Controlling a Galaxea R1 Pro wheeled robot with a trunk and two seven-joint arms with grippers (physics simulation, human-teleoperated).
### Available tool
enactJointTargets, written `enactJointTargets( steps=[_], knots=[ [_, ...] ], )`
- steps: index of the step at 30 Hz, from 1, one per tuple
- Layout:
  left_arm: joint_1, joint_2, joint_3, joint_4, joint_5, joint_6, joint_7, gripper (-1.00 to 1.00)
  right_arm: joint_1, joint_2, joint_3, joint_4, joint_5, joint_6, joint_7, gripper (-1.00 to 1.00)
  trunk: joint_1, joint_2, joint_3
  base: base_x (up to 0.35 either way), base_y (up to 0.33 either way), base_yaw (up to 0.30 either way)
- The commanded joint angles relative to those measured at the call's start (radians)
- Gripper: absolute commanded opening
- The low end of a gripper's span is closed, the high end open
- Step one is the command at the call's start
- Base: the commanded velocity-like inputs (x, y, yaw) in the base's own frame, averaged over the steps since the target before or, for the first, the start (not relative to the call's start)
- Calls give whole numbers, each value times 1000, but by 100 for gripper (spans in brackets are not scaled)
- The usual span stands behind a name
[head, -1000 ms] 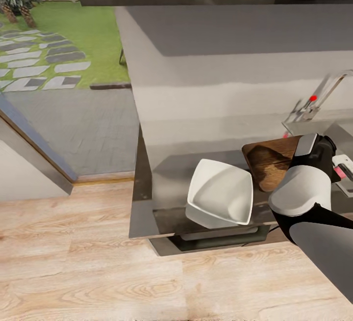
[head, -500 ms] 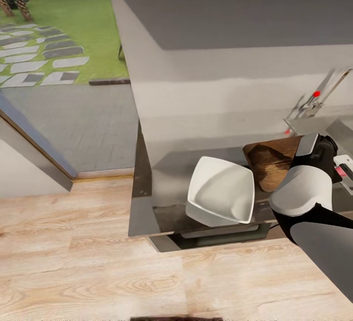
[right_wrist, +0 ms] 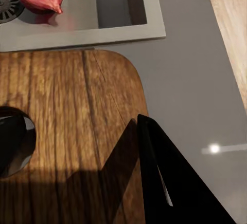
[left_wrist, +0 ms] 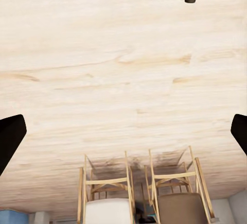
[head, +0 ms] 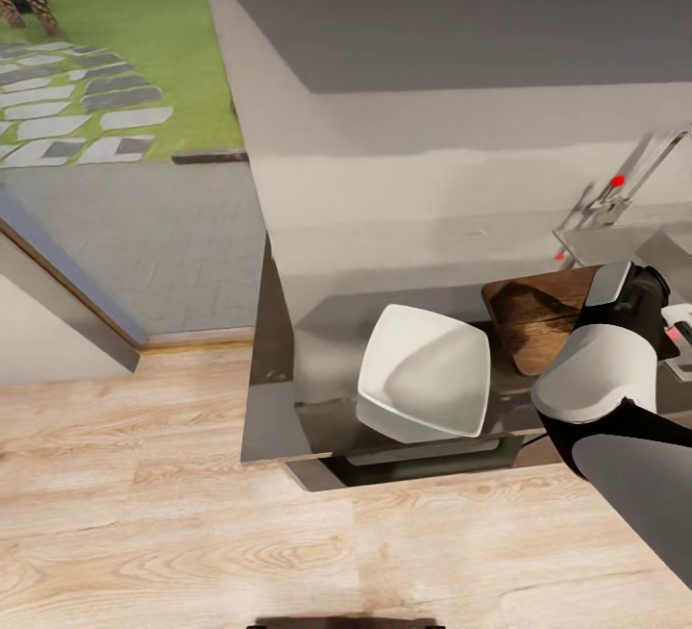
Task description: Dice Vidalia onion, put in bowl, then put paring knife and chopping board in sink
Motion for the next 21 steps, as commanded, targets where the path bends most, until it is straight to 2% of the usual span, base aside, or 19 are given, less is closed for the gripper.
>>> enactJointTargets(
  steps=[1,13,21],
  knots=[
    [1,1,-5,-3,7,4,2,100,-2,1,-3,-2,9,9,1,-100,1,-2,-1,0,-5,0],
    [1,2,-5,-2,7,4,2,100,0,6,-4,5,9,9,2,-100,1,-2,-2,0,0,0],
    [1,1,-5,-2,7,4,2,100,0,5,-4,7,9,9,3,-100,1,-2,-13,0,0,0]
  ],
)
